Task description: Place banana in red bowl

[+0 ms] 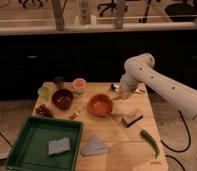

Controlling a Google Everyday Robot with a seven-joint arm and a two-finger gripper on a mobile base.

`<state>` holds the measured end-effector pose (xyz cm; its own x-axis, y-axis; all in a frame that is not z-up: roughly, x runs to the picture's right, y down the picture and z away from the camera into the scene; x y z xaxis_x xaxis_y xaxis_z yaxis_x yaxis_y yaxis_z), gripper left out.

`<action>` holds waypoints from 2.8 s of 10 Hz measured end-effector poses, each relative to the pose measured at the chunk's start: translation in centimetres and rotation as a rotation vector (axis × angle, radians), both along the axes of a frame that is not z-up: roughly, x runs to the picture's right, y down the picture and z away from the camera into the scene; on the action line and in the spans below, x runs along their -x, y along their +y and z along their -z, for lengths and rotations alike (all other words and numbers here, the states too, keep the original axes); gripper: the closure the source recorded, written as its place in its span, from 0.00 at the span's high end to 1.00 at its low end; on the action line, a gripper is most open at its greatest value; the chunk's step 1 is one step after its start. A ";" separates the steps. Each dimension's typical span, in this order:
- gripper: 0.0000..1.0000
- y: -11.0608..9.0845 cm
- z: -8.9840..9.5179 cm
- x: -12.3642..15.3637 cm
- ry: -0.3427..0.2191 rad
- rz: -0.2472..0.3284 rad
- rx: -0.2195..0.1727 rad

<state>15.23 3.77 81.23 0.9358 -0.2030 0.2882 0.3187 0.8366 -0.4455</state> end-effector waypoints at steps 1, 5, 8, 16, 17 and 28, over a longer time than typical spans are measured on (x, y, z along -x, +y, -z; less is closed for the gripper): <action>0.00 0.1 -0.4 0.4 -0.007 0.004 0.005; 0.00 0.3 -1.6 1.5 -0.026 0.011 0.018; 0.00 0.5 -2.0 2.5 -0.038 0.022 0.033; 0.00 0.9 -3.0 3.3 -0.067 0.028 0.066; 0.00 1.0 -3.1 3.4 -0.071 0.028 0.069; 0.00 1.8 -3.4 3.9 -0.119 0.047 0.087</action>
